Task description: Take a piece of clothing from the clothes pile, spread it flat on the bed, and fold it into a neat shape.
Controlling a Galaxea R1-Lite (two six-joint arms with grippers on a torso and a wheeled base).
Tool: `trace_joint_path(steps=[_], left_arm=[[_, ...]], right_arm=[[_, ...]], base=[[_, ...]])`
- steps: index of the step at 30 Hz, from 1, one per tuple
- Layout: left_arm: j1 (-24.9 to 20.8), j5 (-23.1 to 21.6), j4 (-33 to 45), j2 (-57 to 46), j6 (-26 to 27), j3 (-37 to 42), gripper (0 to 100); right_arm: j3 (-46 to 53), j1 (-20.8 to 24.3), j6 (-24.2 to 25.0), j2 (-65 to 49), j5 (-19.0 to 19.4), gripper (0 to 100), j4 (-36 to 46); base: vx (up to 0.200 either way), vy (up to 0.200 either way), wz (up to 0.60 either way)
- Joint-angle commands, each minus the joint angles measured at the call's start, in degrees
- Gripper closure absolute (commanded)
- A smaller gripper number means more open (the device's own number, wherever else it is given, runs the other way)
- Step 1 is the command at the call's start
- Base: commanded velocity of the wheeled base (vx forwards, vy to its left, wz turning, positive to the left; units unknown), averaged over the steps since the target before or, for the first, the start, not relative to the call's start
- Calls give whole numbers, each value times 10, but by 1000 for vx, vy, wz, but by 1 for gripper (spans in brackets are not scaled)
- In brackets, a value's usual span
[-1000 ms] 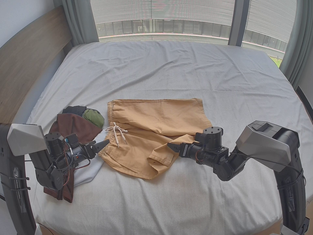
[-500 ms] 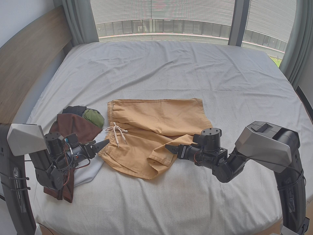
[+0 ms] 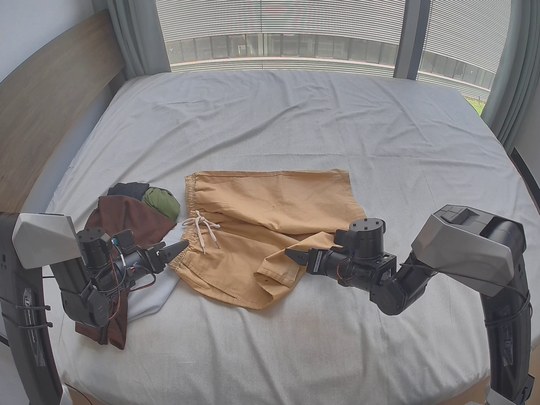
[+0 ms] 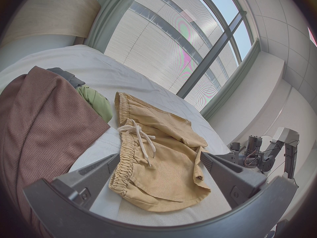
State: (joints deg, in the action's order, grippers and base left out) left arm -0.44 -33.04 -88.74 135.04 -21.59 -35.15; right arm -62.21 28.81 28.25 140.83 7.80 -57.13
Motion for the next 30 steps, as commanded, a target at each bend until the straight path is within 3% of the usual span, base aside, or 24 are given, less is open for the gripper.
trace_joint_path(steps=[1, 30], left_arm=[[0, 0, 0, 1, 0, 0, 0], [0, 0, 0, 0, 1, 0, 0]], right_arm=[[-5, 0, 0, -5, 0, 0, 0], [-107, 1, 1, 89, -9, 0, 21]], base=[[0, 0, 0], [0, 0, 0]])
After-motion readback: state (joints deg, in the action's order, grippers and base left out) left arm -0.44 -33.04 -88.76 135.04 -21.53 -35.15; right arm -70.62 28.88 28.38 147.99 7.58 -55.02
